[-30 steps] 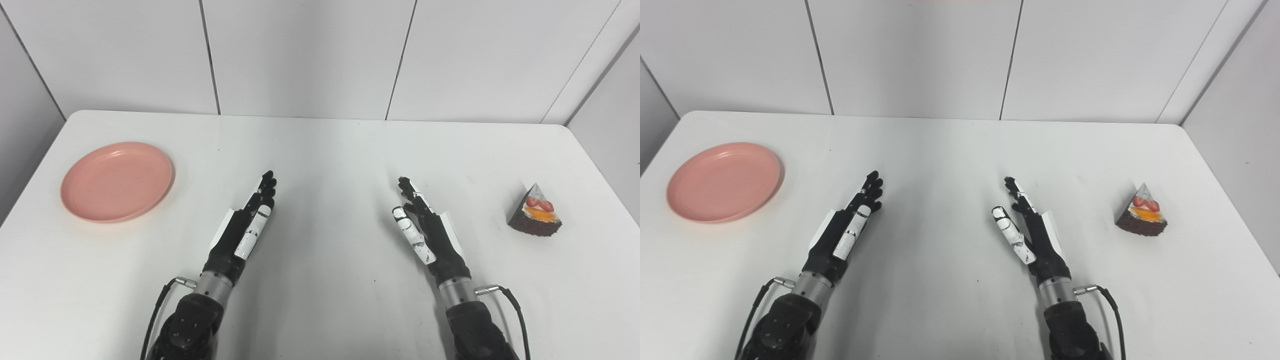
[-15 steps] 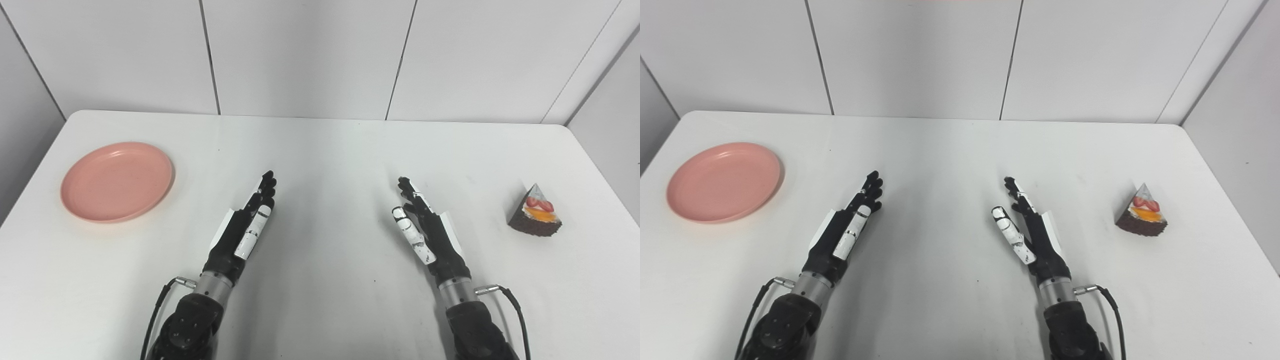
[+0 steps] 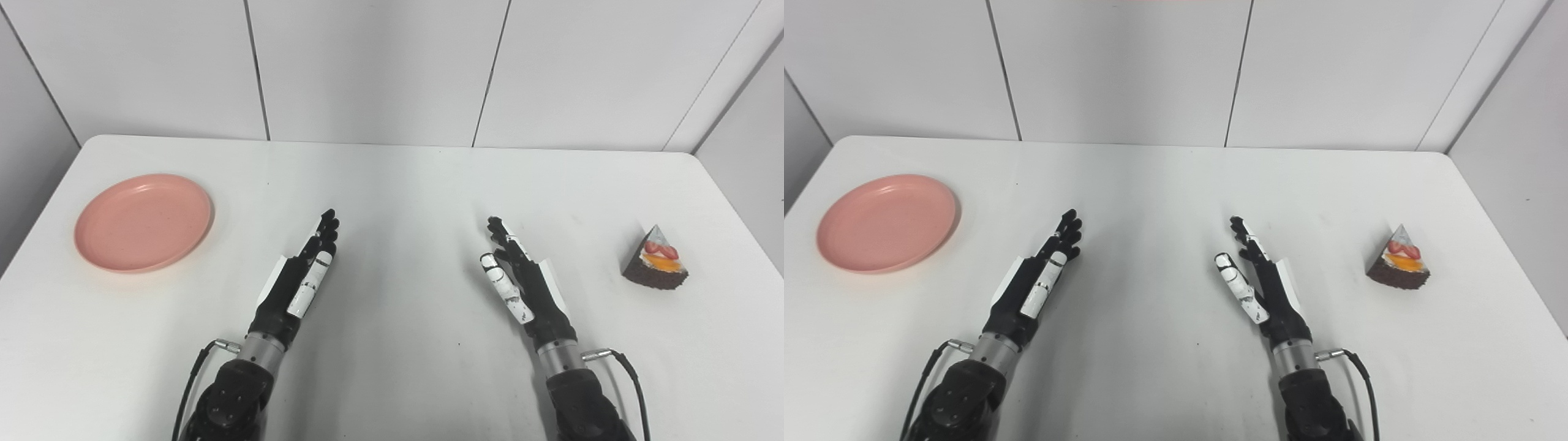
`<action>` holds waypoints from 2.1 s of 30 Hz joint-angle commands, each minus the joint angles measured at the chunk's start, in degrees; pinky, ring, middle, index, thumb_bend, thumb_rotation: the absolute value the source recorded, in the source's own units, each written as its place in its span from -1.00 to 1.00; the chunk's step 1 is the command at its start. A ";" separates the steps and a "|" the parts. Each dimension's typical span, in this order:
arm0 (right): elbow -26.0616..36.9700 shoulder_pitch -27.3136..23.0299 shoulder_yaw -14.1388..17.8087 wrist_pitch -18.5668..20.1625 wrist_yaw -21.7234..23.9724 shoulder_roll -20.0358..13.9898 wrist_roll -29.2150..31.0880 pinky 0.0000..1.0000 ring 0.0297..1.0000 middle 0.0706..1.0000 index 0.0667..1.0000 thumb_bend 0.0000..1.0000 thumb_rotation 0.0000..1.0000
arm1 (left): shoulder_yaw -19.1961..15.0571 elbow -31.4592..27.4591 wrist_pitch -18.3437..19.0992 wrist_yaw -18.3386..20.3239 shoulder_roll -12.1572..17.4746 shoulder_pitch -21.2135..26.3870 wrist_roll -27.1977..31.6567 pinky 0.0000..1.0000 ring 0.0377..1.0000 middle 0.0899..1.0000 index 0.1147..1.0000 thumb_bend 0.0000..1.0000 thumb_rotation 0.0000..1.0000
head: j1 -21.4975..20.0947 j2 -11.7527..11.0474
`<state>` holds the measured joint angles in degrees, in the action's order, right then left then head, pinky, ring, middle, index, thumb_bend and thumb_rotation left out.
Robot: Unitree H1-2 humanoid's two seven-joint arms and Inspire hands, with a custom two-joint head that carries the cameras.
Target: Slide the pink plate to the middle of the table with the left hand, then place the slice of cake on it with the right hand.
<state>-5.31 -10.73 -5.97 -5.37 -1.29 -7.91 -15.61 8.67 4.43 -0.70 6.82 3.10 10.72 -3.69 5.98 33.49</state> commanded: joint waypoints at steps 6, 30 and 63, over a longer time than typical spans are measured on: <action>0.03 -0.05 -0.58 0.23 1.10 -0.19 0.12 0.73 0.83 0.84 0.83 -0.34 1.00 | 0.34 2.09 4.39 0.46 0.52 -1.71 -0.97 0.90 0.96 0.96 0.94 -0.12 1.00 | 0.05 -0.04; -0.01 -0.06 -0.48 0.44 0.92 0.06 0.20 0.73 0.83 0.83 0.82 -0.31 1.00 | 0.41 2.11 4.98 0.61 0.61 -1.58 -1.03 0.91 0.97 0.97 0.95 -0.11 1.00 | -0.08 -0.09; -3.52 -0.02 0.89 -3.46 2.79 -3.27 3.99 0.76 0.84 0.86 0.85 -0.30 1.00 | 2.39 5.12 3.57 -1.28 -2.63 -0.94 -3.30 0.96 1.00 1.00 0.99 -0.11 1.00 | 15.98 -5.99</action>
<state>-6.86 -11.12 -5.45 -7.04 0.46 -10.27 -12.50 9.34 5.59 -0.80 5.31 1.36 11.21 -5.39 21.84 27.44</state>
